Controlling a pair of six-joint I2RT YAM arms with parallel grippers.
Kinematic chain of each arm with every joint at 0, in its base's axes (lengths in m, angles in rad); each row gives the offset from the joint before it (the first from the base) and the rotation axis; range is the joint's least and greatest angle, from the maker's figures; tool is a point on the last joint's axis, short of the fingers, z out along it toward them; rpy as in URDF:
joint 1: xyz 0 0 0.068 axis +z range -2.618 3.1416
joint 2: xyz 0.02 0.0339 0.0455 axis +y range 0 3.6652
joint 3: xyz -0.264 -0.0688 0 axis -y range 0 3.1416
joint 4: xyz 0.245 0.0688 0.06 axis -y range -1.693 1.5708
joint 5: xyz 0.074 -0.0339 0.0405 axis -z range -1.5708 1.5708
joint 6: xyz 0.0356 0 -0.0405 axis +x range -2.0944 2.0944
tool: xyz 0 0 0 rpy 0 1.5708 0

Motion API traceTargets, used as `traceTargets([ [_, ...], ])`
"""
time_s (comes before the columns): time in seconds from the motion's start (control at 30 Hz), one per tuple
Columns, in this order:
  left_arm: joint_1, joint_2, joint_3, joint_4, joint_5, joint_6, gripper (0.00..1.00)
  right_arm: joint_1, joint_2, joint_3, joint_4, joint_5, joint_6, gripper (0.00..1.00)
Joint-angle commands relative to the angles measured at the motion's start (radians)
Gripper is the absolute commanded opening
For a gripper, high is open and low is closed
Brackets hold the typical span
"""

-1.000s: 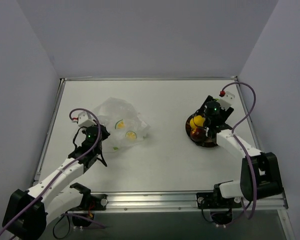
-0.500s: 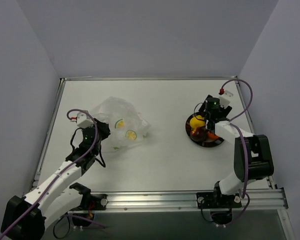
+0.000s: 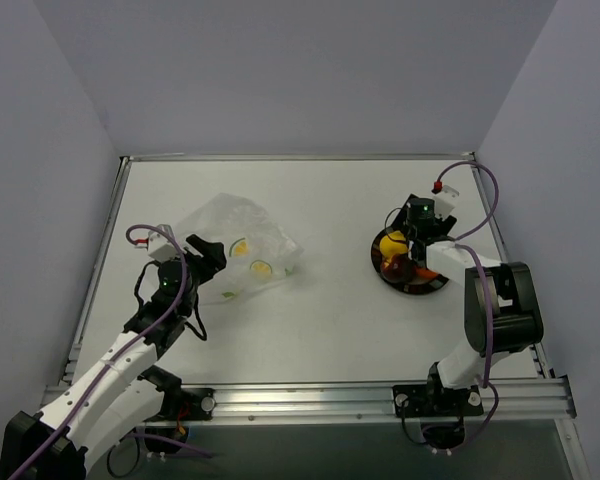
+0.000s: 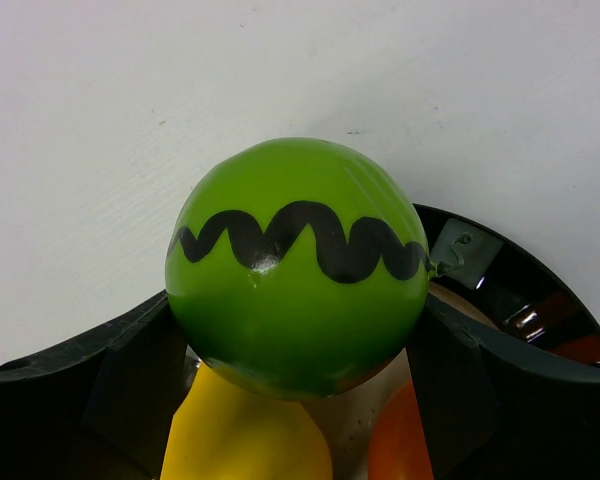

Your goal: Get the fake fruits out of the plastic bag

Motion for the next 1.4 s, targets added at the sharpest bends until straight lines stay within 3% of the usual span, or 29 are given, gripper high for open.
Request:
traceTargets([
  [0.0, 0.006, -0.017, 0.021, -0.009, 0.012, -0.008, 0.66, -0.002, -0.014, 0.008, -0.016, 0.005, 0.015, 0.43],
  [0.23, 0.006, -0.042, 0.027, -0.032, 0.021, -0.012, 0.67, -0.007, 0.007, 0.027, -0.051, 0.008, 0.012, 0.51],
  [0.33, 0.006, -0.06, 0.036, -0.055, 0.019, -0.012, 0.72, -0.007, 0.01, 0.034, -0.069, 0.002, 0.015, 0.54],
  [0.83, 0.008, -0.18, 0.111, -0.245, 0.001, -0.004, 0.95, -0.01, -0.091, 0.044, -0.129, 0.002, 0.026, 1.0],
  [0.97, 0.006, -0.2, 0.137, -0.291, -0.008, 0.002, 0.98, -0.01, -0.111, 0.036, -0.132, 0.002, 0.028, 1.0],
  [1.1, 0.006, -0.234, 0.157, -0.328, -0.014, 0.011, 0.94, -0.008, -0.155, 0.031, -0.138, 0.009, 0.029, 1.0],
  [1.37, 0.006, -0.274, 0.272, -0.431, 0.012, 0.054, 0.94, 0.011, -0.465, -0.004, -0.172, -0.017, 0.051, 1.0],
])
